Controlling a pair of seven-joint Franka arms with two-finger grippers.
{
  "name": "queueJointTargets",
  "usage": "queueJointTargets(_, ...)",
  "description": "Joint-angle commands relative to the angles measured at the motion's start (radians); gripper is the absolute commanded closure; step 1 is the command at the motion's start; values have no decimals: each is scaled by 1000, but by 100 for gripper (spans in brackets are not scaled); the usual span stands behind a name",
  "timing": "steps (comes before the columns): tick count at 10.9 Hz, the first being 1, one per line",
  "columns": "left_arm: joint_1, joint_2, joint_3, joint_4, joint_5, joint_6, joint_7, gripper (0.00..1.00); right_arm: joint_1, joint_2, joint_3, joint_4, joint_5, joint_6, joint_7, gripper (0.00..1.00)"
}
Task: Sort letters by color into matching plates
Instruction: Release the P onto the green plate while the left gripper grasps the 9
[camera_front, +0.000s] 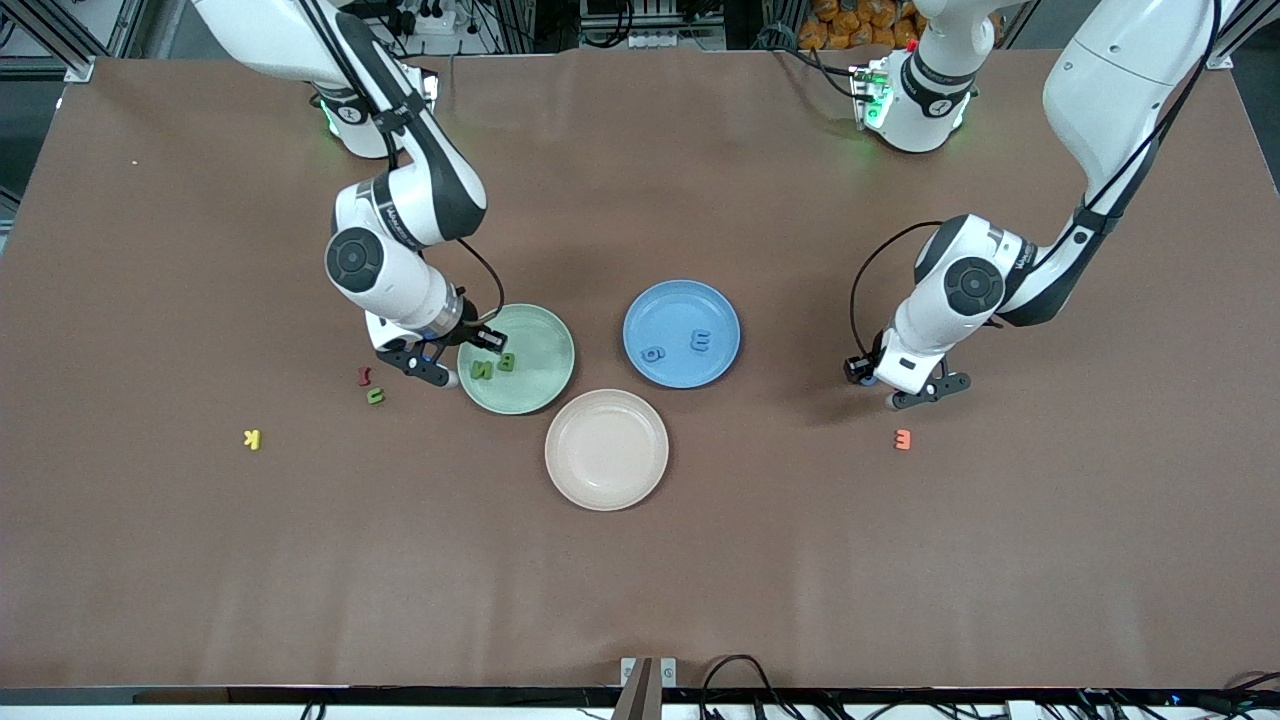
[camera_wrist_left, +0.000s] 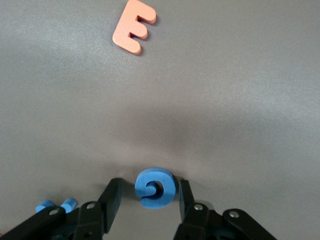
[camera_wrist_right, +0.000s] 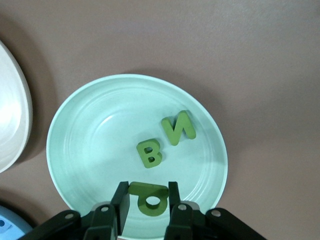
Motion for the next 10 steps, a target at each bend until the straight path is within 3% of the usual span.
queueJointTargets(1,12,0,-7,-7,31,14,0,54,15,18,-7,29,11,-14,21,63)
queueJointTargets(2,12,2,-7,-7,31,14,0,62,15,18,-7,37,13,-17,29,19)
queueJointTargets(3,12,2,-7,-5,31,14,0,73,22,18,-7,37,6,-18,36,0)
queueJointTargets(5,12,2,-7,-3,31,14,0,97,22,18,-8,40,5,-18,36,0)
queueJointTargets(10,0,-2,-10,19,31,9,-14,100,-5,18,-13,40,-35,-18,16,0)
